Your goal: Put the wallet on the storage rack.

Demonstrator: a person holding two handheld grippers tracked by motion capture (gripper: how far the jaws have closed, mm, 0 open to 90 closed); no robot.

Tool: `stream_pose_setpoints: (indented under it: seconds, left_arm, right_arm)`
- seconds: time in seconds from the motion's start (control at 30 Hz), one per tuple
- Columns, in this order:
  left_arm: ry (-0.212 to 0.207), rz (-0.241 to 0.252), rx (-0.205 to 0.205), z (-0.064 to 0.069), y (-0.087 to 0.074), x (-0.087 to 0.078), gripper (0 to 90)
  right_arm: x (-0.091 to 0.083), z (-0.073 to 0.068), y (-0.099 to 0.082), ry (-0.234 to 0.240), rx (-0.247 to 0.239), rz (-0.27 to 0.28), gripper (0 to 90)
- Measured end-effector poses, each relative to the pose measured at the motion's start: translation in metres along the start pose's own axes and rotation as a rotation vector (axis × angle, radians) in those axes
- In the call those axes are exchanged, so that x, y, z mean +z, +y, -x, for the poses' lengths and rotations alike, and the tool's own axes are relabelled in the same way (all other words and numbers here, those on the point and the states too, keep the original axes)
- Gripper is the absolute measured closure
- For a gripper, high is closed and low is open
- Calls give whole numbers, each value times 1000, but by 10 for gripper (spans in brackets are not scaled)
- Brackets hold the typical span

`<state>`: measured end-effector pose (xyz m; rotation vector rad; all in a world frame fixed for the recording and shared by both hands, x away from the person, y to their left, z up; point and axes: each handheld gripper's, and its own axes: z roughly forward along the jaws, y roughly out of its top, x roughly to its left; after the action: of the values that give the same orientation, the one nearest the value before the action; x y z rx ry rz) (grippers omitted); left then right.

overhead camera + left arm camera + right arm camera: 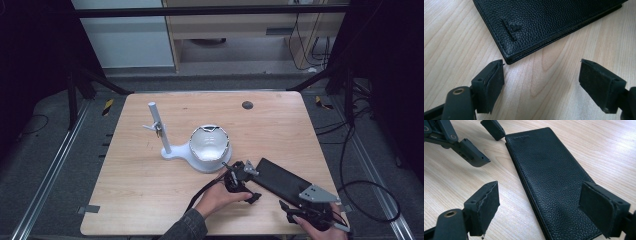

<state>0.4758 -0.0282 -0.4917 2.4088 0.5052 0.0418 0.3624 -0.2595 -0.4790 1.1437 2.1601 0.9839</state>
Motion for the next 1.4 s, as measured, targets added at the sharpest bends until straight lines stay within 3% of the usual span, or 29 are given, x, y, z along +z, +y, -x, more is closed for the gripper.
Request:
stream_pose_setpoints:
  seconds: [0.77, 1.4]
  left_arm:
    - [-10, -4, 22, 1, 3, 3, 193]
    - [-25, 29, 7, 0, 3, 0, 199]
  right_arm:
    - [-1, 1, 0, 1, 6, 4, 161]
    - [-1, 1, 0, -4, 3, 6, 157]
